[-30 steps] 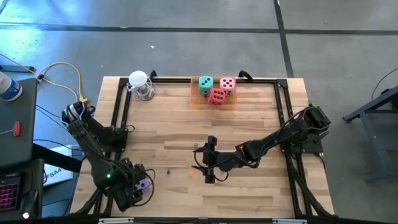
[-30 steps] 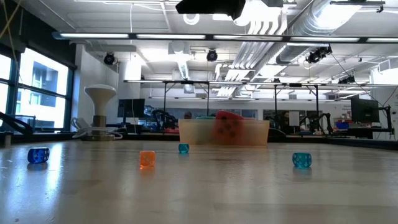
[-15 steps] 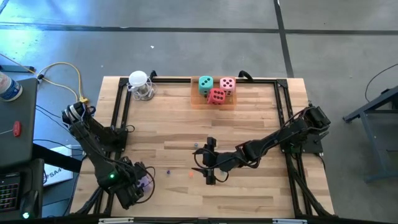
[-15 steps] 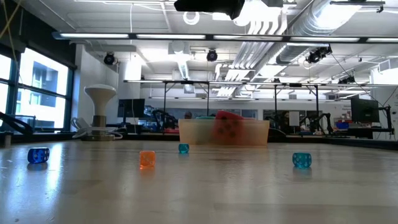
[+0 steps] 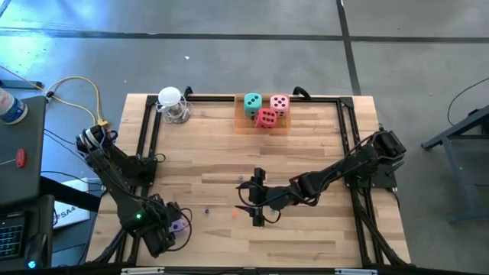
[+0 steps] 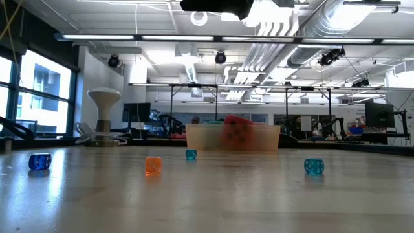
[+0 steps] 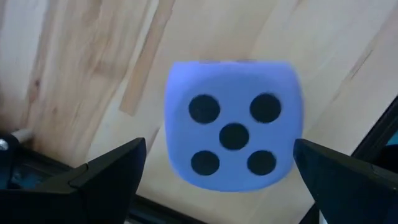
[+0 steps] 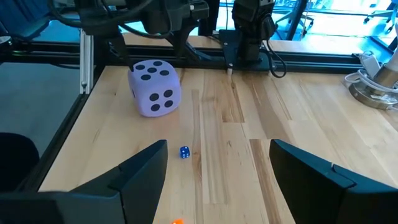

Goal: Pick & Place Dice
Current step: Put the large purple die into the orange bin

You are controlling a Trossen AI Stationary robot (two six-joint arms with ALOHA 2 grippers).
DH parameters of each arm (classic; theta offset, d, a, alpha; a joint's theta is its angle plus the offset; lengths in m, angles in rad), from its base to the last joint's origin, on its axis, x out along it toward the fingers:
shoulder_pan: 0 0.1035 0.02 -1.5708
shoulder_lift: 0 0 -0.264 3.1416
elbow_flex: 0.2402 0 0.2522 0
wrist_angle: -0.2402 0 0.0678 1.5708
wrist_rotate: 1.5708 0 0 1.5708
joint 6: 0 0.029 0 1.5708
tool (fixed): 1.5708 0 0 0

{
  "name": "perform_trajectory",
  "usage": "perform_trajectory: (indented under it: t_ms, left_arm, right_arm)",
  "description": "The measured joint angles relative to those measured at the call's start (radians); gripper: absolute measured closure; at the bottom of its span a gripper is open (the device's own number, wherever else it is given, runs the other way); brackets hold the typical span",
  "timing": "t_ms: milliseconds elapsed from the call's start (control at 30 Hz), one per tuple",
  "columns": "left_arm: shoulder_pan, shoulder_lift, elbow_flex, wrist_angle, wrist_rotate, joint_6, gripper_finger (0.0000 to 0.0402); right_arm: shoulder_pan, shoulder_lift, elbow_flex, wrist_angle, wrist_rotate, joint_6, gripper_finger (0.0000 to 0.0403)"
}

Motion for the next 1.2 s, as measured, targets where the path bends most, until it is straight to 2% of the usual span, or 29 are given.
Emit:
perform_trajectory:
  t_ms: [567,867,1200]
  left_arm:
    - [0.000,0.002,-0.024,0.054,0.008,0.044,0.0004]
    - [0.005,0.077,-0.022,0.067,0.011,0.112,0.0004]
    - [0.022,0.086,-0.023,0.079,0.006,0.131,0.0004]
  right_arm:
    - [0.000,0.000,0.000,-0.002,0.000,-0.007,0.0128]
    - [0.000,0.000,0.000,-0.002,0.000,-0.007,0.0128]
    - [0.000,0.000,0.000,0.002,0.000,-0.007,0.0128]
